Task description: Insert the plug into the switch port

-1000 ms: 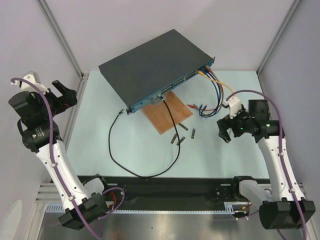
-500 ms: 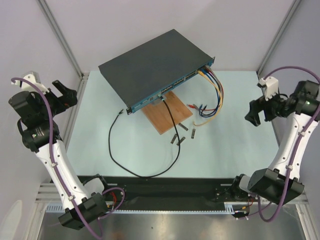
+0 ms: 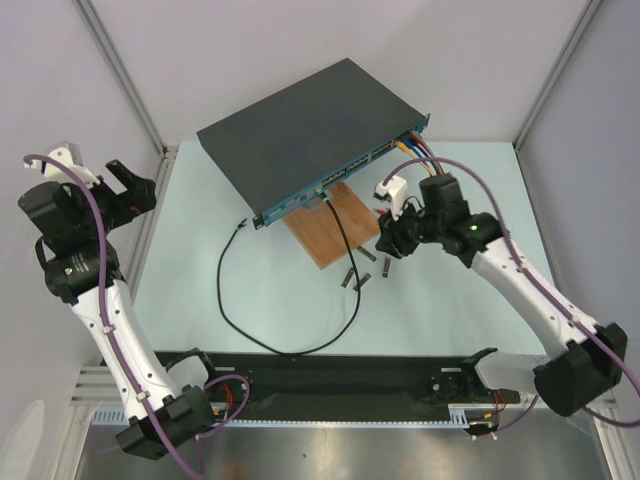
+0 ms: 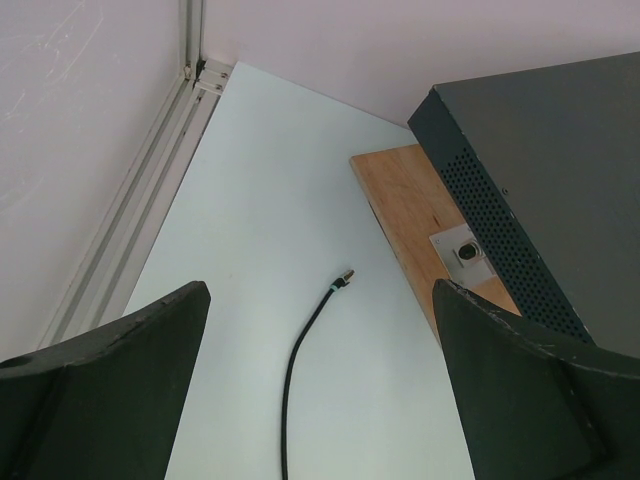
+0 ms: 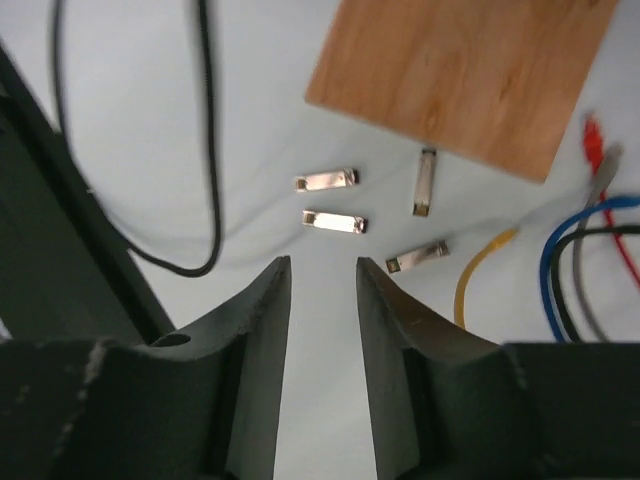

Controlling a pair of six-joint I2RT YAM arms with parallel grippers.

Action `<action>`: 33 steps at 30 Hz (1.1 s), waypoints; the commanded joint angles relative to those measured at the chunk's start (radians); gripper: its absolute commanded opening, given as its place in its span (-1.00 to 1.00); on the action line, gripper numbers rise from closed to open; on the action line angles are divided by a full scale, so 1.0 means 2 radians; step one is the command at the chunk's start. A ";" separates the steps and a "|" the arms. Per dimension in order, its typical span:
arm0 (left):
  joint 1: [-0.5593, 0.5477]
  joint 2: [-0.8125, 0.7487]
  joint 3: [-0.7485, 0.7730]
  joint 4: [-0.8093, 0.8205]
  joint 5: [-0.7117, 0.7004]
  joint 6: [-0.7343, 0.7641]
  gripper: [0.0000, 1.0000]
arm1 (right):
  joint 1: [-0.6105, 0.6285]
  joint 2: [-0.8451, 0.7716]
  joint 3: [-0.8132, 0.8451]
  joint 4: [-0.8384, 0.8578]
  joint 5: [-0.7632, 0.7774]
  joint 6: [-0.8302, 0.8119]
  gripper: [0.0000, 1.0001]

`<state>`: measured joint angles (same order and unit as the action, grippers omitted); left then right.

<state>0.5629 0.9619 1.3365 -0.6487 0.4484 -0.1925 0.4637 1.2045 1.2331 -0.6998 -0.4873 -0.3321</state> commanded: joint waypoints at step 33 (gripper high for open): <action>-0.004 0.001 -0.022 0.021 -0.019 0.003 0.99 | -0.010 0.284 -0.047 0.098 0.215 0.223 0.04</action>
<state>0.5625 0.9707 1.2903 -0.6441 0.4210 -0.1997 0.4480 1.7493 1.1004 -0.4969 -0.0582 0.0784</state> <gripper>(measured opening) 0.996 0.515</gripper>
